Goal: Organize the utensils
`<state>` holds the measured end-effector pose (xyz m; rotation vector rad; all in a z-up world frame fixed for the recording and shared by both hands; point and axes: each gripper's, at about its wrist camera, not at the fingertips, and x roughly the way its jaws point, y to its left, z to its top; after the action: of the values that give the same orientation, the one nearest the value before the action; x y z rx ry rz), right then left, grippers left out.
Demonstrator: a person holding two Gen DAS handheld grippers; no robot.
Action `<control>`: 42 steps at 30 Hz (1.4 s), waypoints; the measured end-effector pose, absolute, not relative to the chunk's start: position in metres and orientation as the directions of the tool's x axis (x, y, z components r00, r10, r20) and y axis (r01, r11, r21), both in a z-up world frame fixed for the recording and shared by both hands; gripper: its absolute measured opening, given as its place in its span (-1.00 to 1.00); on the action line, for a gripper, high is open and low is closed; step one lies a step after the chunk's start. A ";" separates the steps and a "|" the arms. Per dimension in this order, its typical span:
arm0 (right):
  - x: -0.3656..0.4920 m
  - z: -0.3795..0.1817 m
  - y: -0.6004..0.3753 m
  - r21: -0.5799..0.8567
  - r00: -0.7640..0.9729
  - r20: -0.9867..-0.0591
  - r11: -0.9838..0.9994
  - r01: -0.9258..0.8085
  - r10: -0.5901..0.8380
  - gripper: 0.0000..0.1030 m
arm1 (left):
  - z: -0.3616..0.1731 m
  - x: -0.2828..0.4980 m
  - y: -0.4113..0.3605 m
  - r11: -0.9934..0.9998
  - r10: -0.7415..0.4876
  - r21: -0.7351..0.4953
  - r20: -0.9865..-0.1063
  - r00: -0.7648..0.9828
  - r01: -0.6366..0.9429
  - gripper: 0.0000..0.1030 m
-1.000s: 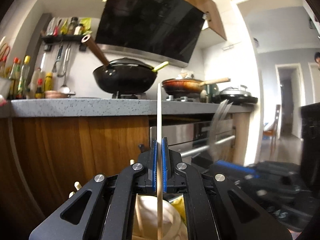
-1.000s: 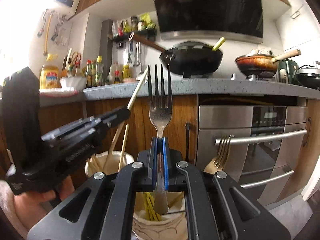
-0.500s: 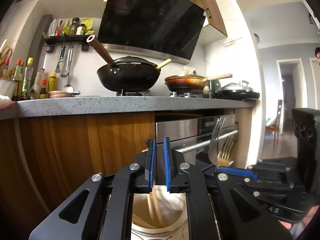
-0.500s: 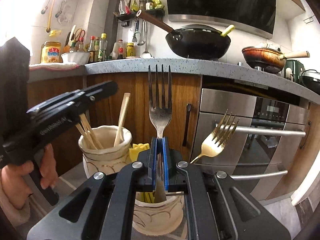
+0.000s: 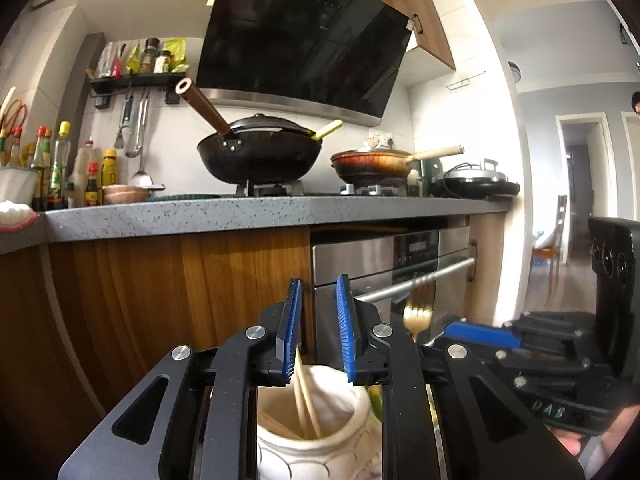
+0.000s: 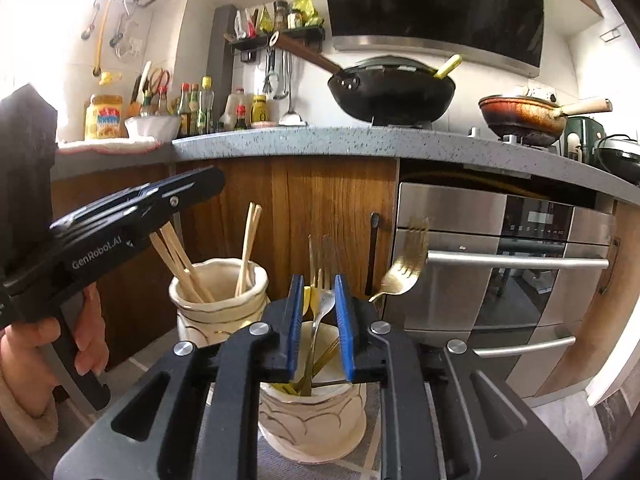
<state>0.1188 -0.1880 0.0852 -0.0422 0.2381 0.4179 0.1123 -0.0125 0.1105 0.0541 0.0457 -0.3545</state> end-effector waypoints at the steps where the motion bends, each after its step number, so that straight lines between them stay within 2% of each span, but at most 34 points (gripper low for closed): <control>1: 0.113 0.087 -0.190 0.012 0.889 -0.230 0.915 -0.404 0.396 -0.68 | 0.112 0.105 -0.011 0.937 -0.342 0.048 -0.053 0.938 0.345 -0.50; 3: 0.102 0.089 -0.193 0.013 0.892 -0.218 0.915 -0.403 0.396 -0.67 | 0.113 0.095 -0.009 0.939 -0.337 0.046 -0.054 0.940 0.340 -0.40; 5: 0.089 0.090 -0.196 0.012 0.895 -0.208 0.915 -0.402 0.396 -0.64 | 0.112 0.083 -0.004 0.941 -0.333 0.039 -0.060 0.941 0.335 -0.39; 7: 0.077 0.089 -0.199 0.009 0.898 -0.197 0.917 -0.400 0.393 -0.52 | 0.108 0.071 0.000 0.943 -0.330 0.027 -0.071 0.941 0.333 -0.32; 11: 0.055 0.079 -0.203 -0.013 0.909 -0.183 0.924 -0.383 0.374 -0.46 | 0.089 0.045 0.010 0.952 -0.304 0.015 -0.105 0.947 0.307 -0.21; 17: 0.045 0.060 -0.205 -0.015 0.909 -0.215 0.930 -0.368 0.356 -0.06 | 0.055 0.026 0.021 0.966 -0.255 0.007 -0.168 0.952 0.260 -0.03; 22: 0.041 0.046 -0.201 -0.034 0.908 -0.235 0.930 -0.365 0.348 0.40 | 0.041 0.019 0.026 0.974 -0.225 0.000 -0.174 0.959 0.229 0.44; 27: 0.040 0.038 -0.200 -0.039 0.923 -0.222 0.943 -0.329 0.313 0.69 | 0.034 0.014 0.027 0.981 -0.186 0.024 -0.155 0.970 0.192 0.78; 31: 0.041 0.033 -0.197 -0.038 0.921 -0.224 0.941 -0.336 0.319 0.77 | 0.033 0.014 0.031 0.984 -0.176 0.010 -0.149 0.973 0.179 0.85; 42: 0.039 0.023 -0.191 -0.055 0.915 -0.213 0.930 -0.362 0.344 0.89 | 0.027 0.016 0.031 0.982 -0.184 0.024 -0.153 0.971 0.190 0.89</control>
<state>0.0389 -0.1910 0.0225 -0.0939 0.2025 0.3639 0.0159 0.0306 0.0271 0.0386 0.1513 -0.1886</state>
